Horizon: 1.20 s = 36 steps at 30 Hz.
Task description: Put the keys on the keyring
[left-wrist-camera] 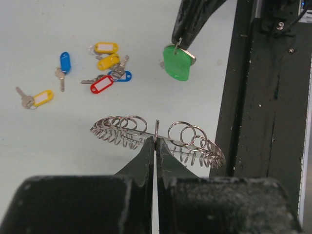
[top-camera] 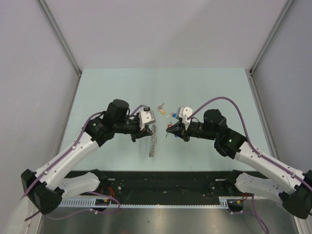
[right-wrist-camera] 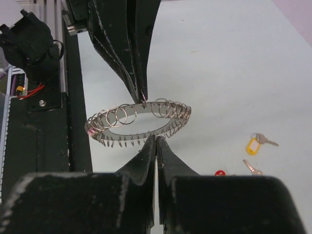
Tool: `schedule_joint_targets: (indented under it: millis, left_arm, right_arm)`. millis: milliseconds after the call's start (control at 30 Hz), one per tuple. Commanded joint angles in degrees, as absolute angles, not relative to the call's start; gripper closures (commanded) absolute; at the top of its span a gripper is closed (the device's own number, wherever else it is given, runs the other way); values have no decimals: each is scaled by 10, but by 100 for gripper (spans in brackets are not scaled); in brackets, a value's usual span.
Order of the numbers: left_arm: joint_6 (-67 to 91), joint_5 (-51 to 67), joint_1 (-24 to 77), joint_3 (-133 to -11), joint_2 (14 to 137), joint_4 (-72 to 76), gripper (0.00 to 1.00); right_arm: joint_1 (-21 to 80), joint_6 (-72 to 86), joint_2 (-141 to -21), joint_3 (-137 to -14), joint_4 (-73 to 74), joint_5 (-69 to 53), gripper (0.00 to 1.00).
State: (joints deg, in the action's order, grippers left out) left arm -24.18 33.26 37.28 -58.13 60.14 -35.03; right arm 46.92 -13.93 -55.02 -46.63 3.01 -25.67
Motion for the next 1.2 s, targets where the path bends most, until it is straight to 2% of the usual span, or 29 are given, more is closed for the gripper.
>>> schedule_joint_targets:
  millis: [0, 467, 1167]
  left_arm:
    - [-281, 383, 390, -569, 596, -336, 100]
    - [-277, 412, 409, -537, 603, -303, 100]
    - [-276, 447, 415, -533, 601, -294, 100]
  right_arm:
    - [471, -164, -548, -462, 19, -309, 100]
    - [483, -176, -556, -427, -20, -365, 100]
    - [511, -173, -558, -403, -63, -302, 100]
